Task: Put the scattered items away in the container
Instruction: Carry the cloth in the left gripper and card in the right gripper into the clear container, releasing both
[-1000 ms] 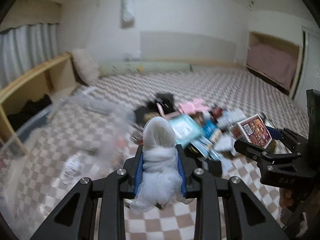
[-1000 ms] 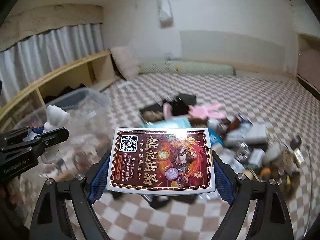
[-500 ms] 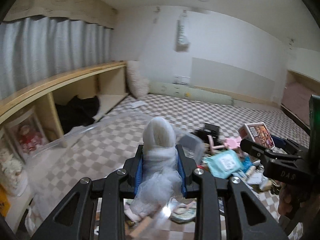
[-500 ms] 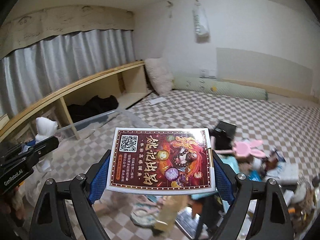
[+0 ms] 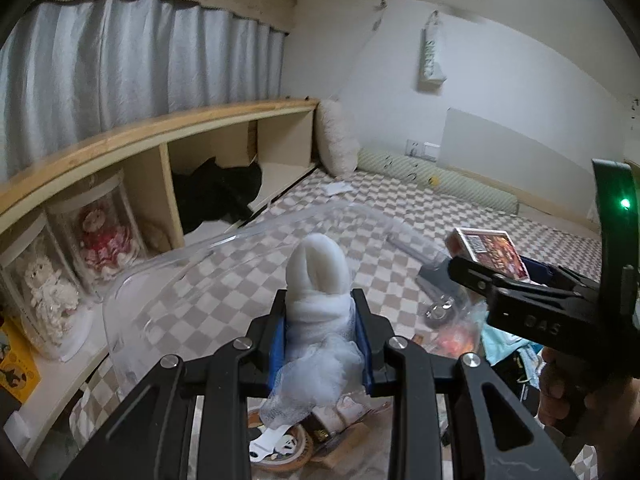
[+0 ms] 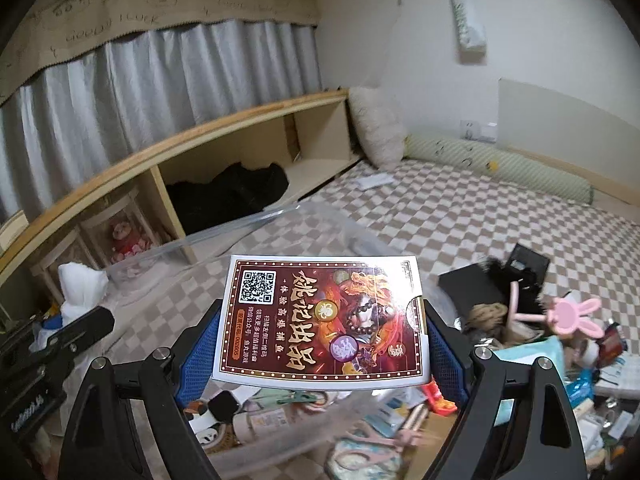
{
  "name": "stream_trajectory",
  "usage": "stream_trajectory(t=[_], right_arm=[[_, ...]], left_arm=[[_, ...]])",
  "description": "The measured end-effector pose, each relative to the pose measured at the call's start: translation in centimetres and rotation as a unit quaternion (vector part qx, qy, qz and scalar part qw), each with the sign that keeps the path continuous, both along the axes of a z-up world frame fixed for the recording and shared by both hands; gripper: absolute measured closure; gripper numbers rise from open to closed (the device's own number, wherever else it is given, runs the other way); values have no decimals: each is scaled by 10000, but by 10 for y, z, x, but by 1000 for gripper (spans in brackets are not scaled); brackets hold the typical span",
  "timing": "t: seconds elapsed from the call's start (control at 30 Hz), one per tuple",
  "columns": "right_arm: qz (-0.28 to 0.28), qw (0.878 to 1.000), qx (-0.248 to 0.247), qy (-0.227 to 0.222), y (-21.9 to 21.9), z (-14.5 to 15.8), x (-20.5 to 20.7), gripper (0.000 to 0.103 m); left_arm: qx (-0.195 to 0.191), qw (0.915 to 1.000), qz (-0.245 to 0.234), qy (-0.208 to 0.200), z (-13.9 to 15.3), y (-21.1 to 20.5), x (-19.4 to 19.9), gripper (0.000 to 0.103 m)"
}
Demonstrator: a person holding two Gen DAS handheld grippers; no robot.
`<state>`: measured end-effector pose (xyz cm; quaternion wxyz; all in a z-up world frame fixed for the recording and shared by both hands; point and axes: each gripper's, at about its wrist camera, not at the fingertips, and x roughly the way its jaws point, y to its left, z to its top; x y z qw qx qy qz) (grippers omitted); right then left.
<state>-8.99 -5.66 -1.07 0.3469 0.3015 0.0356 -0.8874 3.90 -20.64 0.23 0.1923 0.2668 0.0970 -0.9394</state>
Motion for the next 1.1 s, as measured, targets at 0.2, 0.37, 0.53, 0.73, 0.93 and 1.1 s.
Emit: stream_trajectory(t=[0.2, 0.37, 0.53, 0.73, 0.93, 1.1], right_arm=[[175, 9991, 360, -140, -33, -14, -5, 13], [268, 9973, 649, -195, -52, -24, -5, 13], [271, 9936, 914, -600, -60, -41, -14, 13], [199, 9887, 1186, -899, -61, -54, -22, 13], [270, 9804, 1751, -857, -69, -62, -18, 13], [330, 9758, 2008, -801, -71, -65, -16, 13]], left_arm=[[181, 9997, 177, -69, -6, -13, 2, 74], [284, 9992, 222, -173, -12, -19, 0, 74], [442, 9982, 253, -331, -21, -24, -3, 74], [515, 9969, 248, -546, -27, -25, -8, 74], [530, 9964, 243, -620, -28, -24, -10, 74], [538, 9962, 244, -646, -28, -25, -10, 74]])
